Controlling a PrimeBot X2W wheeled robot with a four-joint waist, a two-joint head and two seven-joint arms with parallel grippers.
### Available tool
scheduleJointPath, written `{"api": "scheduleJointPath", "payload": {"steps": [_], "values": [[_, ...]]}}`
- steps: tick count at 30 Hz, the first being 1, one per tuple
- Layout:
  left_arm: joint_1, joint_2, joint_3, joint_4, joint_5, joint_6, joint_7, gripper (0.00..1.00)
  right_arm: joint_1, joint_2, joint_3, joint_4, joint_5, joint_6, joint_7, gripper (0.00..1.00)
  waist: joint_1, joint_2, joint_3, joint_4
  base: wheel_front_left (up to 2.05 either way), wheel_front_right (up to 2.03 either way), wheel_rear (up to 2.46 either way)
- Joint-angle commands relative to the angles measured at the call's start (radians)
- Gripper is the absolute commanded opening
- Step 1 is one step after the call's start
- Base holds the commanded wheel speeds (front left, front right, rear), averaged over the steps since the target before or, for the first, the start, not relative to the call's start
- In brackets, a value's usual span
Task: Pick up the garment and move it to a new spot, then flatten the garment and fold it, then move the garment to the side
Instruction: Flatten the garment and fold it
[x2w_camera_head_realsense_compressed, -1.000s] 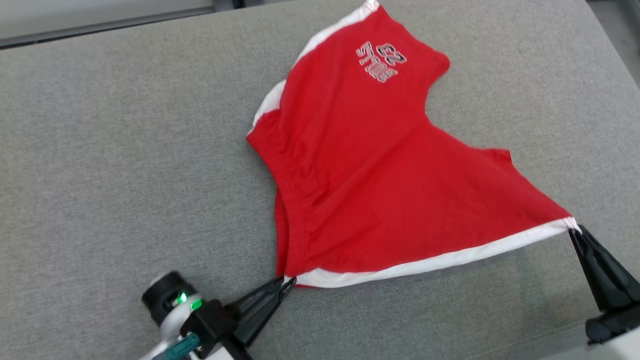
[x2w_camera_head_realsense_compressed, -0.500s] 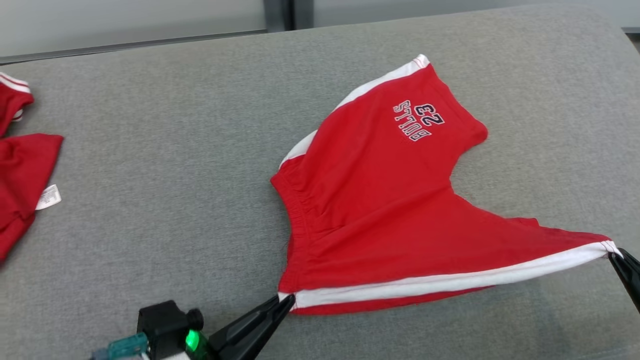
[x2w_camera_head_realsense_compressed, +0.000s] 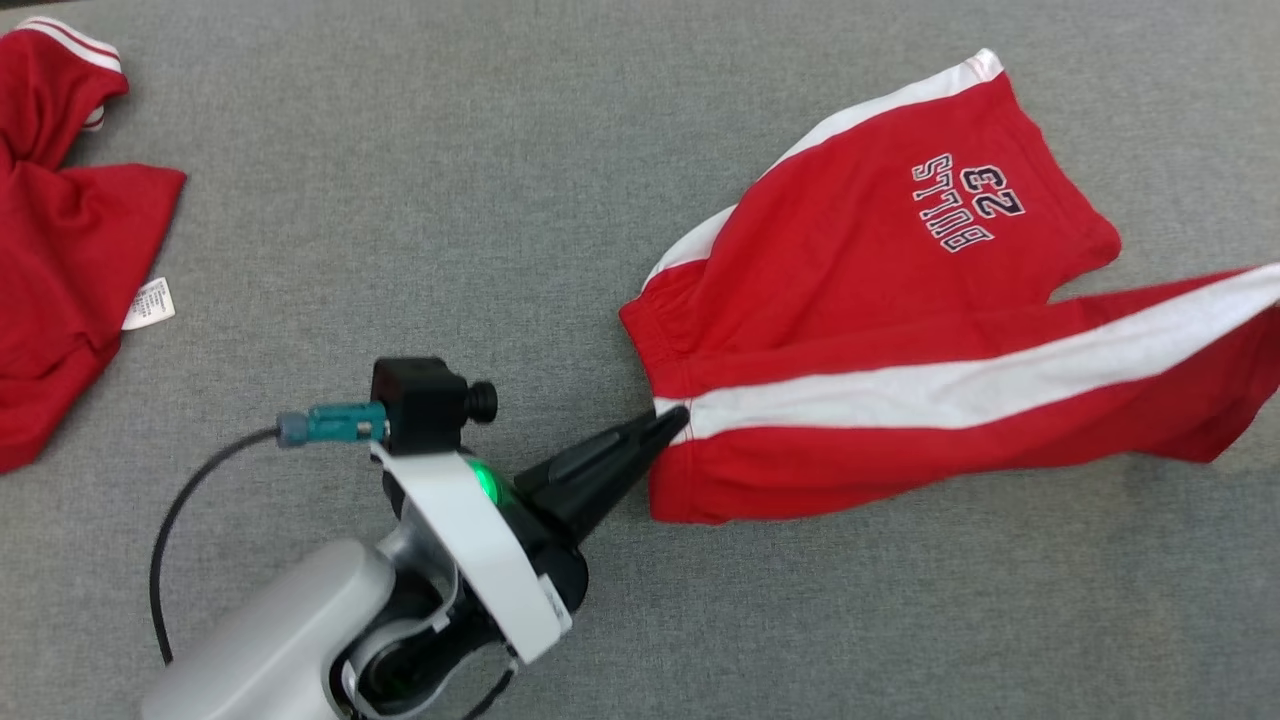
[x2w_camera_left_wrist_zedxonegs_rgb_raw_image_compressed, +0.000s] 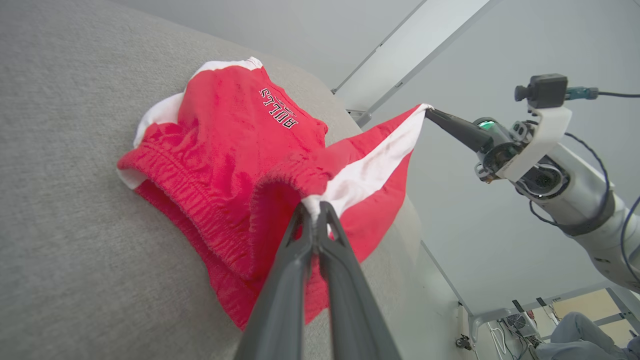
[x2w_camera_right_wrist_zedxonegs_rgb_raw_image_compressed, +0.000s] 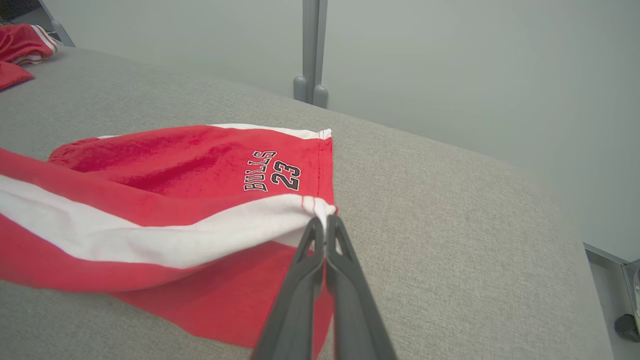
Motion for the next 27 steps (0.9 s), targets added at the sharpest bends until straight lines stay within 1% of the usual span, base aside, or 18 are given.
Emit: {"api": "scheduleJointPath", "payload": {"steps": [1,5,9,14,18,21,22,23,24,25,26,27], "values": [[-0.042,0.0,0.015,0.01,-0.016,0.0,0.011,0.0,-0.052,-0.017,0.02,0.009,0.026,-0.002,0.014,0.0,-0.0001,0.0,0.041,0.023,0.0,0.0,0.0],[-0.114,-0.032,0.052,0.048,-0.085,-0.001,0.037,0.0,-0.219,-0.062,0.1,0.052,0.087,-0.002,0.032,0.0,-0.0001,0.0,0.09,0.044,0.0,0.0,0.0],[-0.153,-0.055,0.091,0.09,-0.127,-0.001,0.025,0.0,-0.376,-0.077,0.189,0.109,0.119,-0.002,0.038,0.0,-0.0001,0.0,0.13,0.061,0.0,0.0,0.0],[-0.185,-0.097,0.115,0.142,-0.151,-0.001,-0.006,0.0,-0.534,-0.091,0.292,0.194,0.138,-0.002,0.025,0.0,-0.0001,0.0,0.162,0.098,0.0,0.0,0.0],[-0.222,-0.133,0.114,0.185,-0.144,-0.001,-0.03,0.0,-0.65,-0.106,0.37,0.254,0.158,-0.002,0.034,0.0,-0.0001,0.0,0.198,0.127,0.0,0.0,0.0],[-0.25,-0.159,0.118,0.23,-0.135,-0.001,-0.053,0.0,-0.735,-0.101,0.428,0.293,0.164,-0.002,0.031,0.0,-0.0001,0.0,0.225,0.142,0.0,0.0,0.0],[-0.257,-0.164,0.117,0.244,-0.131,0.0,-0.061,0.0,-0.762,-0.098,0.449,0.305,0.163,-0.002,0.028,0.05,-0.0001,0.0,0.232,0.146,0.0,0.0,0.0],[-0.263,-0.17,0.114,0.255,-0.13,0.0,-0.067,0.0,-0.788,-0.093,0.467,0.321,0.162,-0.002,0.025,0.17,-0.0001,0.0,0.237,0.149,0.0,0.0,0.0],[-0.268,-0.175,0.112,0.268,-0.131,0.0,-0.072,0.19,-0.812,-0.088,0.488,0.335,0.161,-0.002,0.02,0.25,-0.0001,0.0,0.241,0.151,0.0,0.0,0.0],[-0.271,-0.177,0.11,0.281,-0.13,0.001,-0.077,0.37,-0.832,-0.081,0.507,0.349,0.163,-0.002,0.015,0.42,-0.0001,0.0,0.244,0.153,0.0,0.0,0.0],[-0.272,-0.18,0.103,0.287,-0.134,0.001,-0.078,0.61,-0.85,-0.073,0.523,0.365,0.173,-0.002,0.01,0.71,-0.0001,0.0,0.245,0.153,0.0,0.0,0.0],[-0.272,-0.183,0.095,0.293,-0.143,0.001,-0.076,0.99,-0.87,-0.065,0.531,0.379,0.175,-0.002,-0.008,1.0,-0.0001,0.0,0.246,0.153,0.0,0.0,0.0]]}}
